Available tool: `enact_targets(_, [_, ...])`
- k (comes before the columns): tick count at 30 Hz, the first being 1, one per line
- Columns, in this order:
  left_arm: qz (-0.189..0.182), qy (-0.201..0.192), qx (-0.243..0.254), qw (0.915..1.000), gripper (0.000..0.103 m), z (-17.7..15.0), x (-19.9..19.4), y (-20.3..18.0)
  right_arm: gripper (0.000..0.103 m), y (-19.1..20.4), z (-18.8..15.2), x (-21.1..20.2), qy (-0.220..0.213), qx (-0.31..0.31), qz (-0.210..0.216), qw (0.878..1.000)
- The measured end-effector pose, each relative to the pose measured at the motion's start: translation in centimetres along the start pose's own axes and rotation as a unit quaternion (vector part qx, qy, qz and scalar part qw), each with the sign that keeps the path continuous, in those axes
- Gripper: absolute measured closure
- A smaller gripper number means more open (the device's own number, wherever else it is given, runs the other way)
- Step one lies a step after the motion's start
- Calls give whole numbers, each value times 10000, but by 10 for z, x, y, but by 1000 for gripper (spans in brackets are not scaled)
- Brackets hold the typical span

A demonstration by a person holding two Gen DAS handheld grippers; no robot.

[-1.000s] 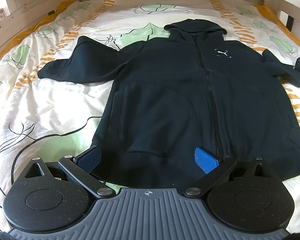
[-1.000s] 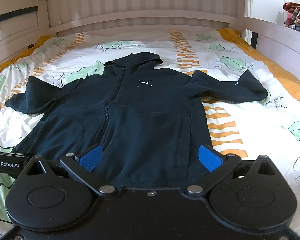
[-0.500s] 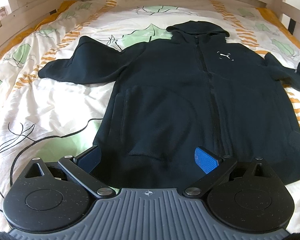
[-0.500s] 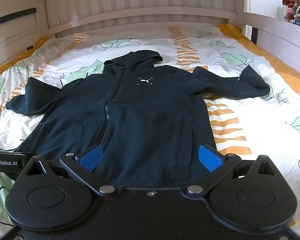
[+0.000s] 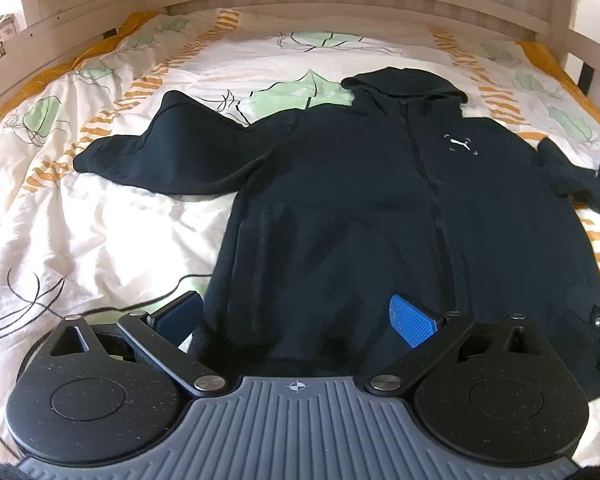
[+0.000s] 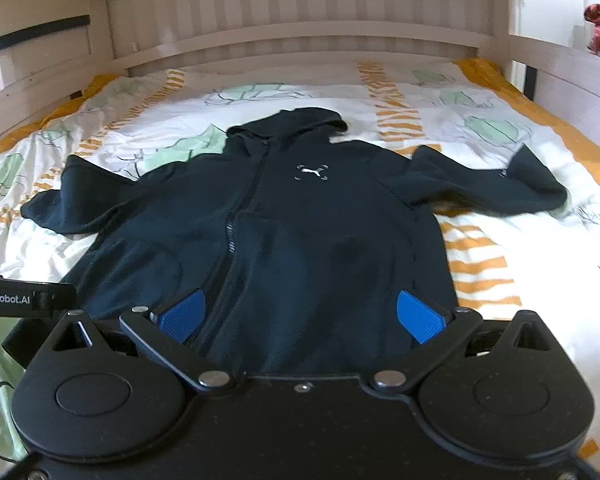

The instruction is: Fold large clothes

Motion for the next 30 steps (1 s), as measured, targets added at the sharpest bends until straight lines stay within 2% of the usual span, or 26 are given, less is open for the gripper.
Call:
enact_targets(6, [-336, -97, -297, 9989, 2, 16, 15, 21, 2, 8, 9, 20, 51, -142, 112, 9998])
enact_targets(9, [-689, -134, -652, 9954, 2, 26, 26, 35, 11, 13, 14, 34, 107, -220, 209, 9995])
enact_targets(12, [-923, -89, -995, 9907, 2, 35, 40, 50, 14, 16, 20, 51, 189, -219, 269, 9992])
enact_targets(14, [-837, -84, -1044, 9910, 2, 41, 50, 60, 19, 18, 23, 62, 217, -258, 309, 9990])
enact_targets(16, [-709, -96, -970, 9927, 2, 47, 60, 67, 32, 22, 27, 72, 259, -325, 378, 9984])
enact_targets(19, [-633, -78, -966, 9933, 2, 58, 76, 82, 39, 28, 34, 88, 285, -447, 452, 9976])
enact_targets(26, [-296, -103, -1341, 9905, 2, 86, 115, 140, 40, 55, 49, 114, 133, -764, 715, 9944])
enact_targets(30, [-35, -79, -1650, 9863, 2, 97, 141, 177, 40, 70, 52, 132, 215, -836, 811, 9930])
Point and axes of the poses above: each gripper's, at about its wrist camera, not at the fingertips, and x roughly the way its jaws point, y to its left, z to its top, the point moved 6 cm from there along x, roughly the way its jaws point
